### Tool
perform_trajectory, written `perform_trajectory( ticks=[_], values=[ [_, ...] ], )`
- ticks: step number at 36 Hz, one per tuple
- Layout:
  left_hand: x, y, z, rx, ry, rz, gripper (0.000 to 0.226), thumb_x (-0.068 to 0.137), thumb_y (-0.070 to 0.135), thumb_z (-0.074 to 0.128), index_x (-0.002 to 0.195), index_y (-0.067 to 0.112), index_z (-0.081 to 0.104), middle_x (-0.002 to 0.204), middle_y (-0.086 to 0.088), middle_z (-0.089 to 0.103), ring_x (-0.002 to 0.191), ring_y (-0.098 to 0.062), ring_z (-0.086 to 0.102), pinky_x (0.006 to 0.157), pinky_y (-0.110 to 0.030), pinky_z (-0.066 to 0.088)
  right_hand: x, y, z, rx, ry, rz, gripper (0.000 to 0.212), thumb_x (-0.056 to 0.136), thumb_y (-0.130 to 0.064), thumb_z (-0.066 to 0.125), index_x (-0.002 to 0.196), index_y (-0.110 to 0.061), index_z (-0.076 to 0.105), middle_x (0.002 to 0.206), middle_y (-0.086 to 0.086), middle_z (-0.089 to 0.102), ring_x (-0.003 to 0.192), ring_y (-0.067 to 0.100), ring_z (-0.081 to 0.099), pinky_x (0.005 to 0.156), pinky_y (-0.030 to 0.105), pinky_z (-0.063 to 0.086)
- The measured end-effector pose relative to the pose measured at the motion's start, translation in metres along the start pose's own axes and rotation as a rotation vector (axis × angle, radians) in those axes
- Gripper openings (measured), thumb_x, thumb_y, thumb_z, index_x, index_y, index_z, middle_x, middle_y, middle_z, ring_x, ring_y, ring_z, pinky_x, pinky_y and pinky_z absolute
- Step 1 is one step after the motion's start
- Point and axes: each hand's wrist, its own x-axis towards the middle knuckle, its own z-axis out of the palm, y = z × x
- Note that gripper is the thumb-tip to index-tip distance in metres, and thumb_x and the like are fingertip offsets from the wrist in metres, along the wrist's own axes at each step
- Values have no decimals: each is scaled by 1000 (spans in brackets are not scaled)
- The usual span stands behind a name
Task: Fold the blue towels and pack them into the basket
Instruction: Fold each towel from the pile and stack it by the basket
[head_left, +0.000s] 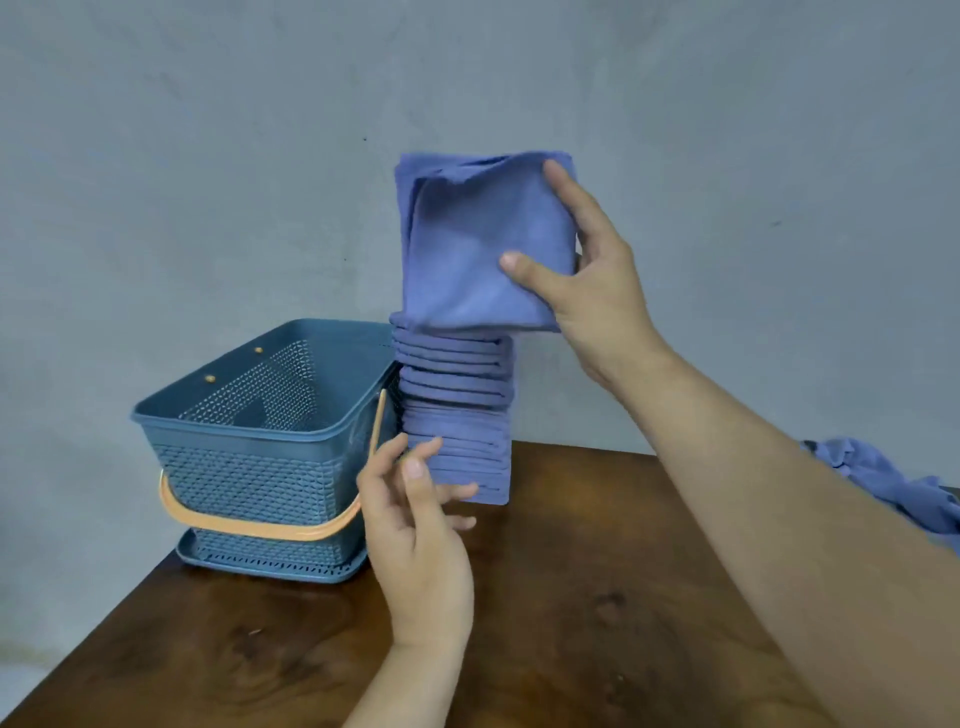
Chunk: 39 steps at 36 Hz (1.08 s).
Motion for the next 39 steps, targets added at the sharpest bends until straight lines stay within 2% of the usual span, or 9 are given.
perform_trajectory(
  ticks=[6,10,12,17,23,26,30,33,39],
  values=[
    [-9,-22,-2,142,-125,-92,44,101,73,46,134,45,54,130,10,72,81,-25,78,55,-35,60,51,53,30,-84,-44,406,66,91,-9,80,151,-16,53,137,0,64,131,21,62,110,34,52],
    [-9,-30,-3,182,-142,-145,34,102,66,45,130,50,54,127,14,73,81,-23,78,56,-34,60,45,85,35,-270,-203,705,66,98,-26,75,156,-14,45,140,3,57,126,21,57,107,31,49],
    [-9,-32,-4,189,-150,-169,32,103,65,46,130,51,54,126,15,73,80,-22,78,57,-33,61,48,92,33,-284,-193,711,62,97,-29,74,152,-17,50,135,-1,58,117,17,58,98,29,49],
    [-13,-35,-3,232,-197,-188,32,102,65,45,131,53,52,125,18,72,82,-22,78,58,-33,60,53,91,34,-303,-114,723,14,94,-23,71,106,-20,66,92,0,62,82,20,57,70,30,48],
    [-17,-36,-3,270,-245,-188,33,102,66,44,132,55,51,126,19,71,83,-19,79,60,-35,61,67,84,41,-109,-96,828,33,99,-18,69,128,-2,64,115,18,72,90,28,68,86,42,61],
    [-17,-37,-4,282,-267,-188,33,102,66,43,132,55,51,125,18,71,83,-19,79,62,-36,61,68,85,43,-362,-213,784,33,99,-27,63,127,-10,65,112,10,69,87,25,66,74,35,59],
    [-18,-41,-6,299,-291,-197,32,102,64,42,132,56,50,123,18,72,81,-18,78,60,-34,59,66,82,35,-735,-360,637,56,100,-55,51,149,-29,56,143,3,60,120,27,61,94,36,53],
    [-19,-44,-6,332,-320,-193,28,102,62,42,127,55,52,118,17,73,79,-15,78,61,-34,58,58,76,22,-646,-310,663,56,99,-65,38,145,-36,54,131,0,62,98,23,63,70,32,48],
    [-29,-45,-4,426,-482,-160,24,106,59,40,125,52,53,114,17,72,78,-14,76,69,-43,62,4,69,-34,-589,-127,605,44,105,-54,35,136,-32,58,125,1,58,104,24,61,82,34,47]
  ],
)
